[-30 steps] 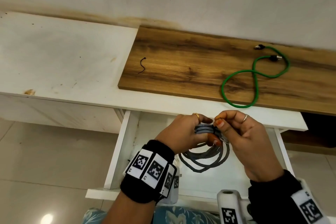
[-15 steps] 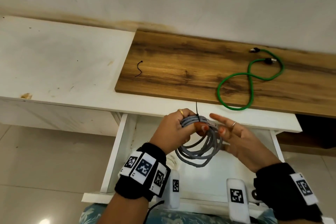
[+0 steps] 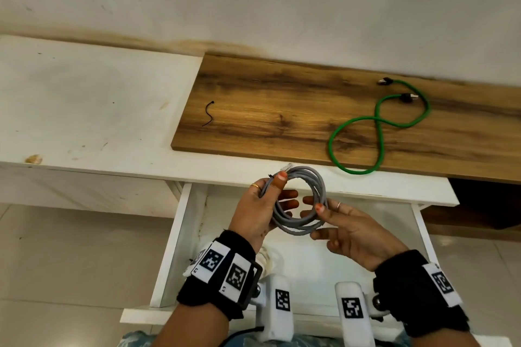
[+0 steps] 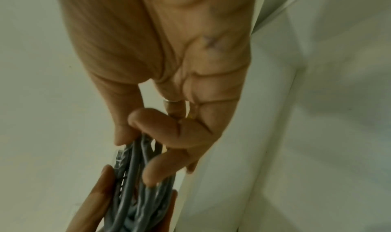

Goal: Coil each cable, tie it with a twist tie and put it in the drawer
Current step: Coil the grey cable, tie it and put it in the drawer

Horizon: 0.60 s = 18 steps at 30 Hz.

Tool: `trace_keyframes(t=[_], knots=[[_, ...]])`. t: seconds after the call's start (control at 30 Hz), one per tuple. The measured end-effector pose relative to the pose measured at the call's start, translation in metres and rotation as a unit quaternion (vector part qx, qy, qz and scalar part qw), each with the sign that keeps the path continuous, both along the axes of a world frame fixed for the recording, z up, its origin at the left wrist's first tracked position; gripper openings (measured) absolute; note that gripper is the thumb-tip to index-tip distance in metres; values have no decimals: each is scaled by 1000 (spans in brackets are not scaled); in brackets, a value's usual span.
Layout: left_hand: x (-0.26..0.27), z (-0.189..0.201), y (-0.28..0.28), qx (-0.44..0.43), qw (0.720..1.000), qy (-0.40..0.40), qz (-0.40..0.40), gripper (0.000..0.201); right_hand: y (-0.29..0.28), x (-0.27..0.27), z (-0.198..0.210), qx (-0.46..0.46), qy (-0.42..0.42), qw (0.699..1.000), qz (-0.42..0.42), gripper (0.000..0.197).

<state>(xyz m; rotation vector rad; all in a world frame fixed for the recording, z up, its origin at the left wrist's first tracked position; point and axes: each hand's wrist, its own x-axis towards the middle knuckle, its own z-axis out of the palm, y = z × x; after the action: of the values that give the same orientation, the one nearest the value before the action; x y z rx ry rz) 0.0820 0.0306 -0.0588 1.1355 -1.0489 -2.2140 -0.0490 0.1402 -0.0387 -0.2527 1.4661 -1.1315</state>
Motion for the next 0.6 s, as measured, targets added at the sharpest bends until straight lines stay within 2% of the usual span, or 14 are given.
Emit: trace_keyframes(t=[0.13,0.23,0.37,0.47,0.6], knots=[[2,-2,-4,54,998,-1,-18,27,2,-7,-3,5,21,1000,19,25],[5,-2,-8,83,996,27,-7,28,3,-10,-6,-11,-2,1000,10,26],[5,-4,-11,67,996,45,25,26,2,-13,-8,-13,-12,1000,6,23],[3,-4,-10,32,999,34,27,18,2,-13,-10,-10,-3,1000,12,24],[2,-5,-10,12,999,26,30,18,0,-12,-11,-7,-3,1000,10,24]])
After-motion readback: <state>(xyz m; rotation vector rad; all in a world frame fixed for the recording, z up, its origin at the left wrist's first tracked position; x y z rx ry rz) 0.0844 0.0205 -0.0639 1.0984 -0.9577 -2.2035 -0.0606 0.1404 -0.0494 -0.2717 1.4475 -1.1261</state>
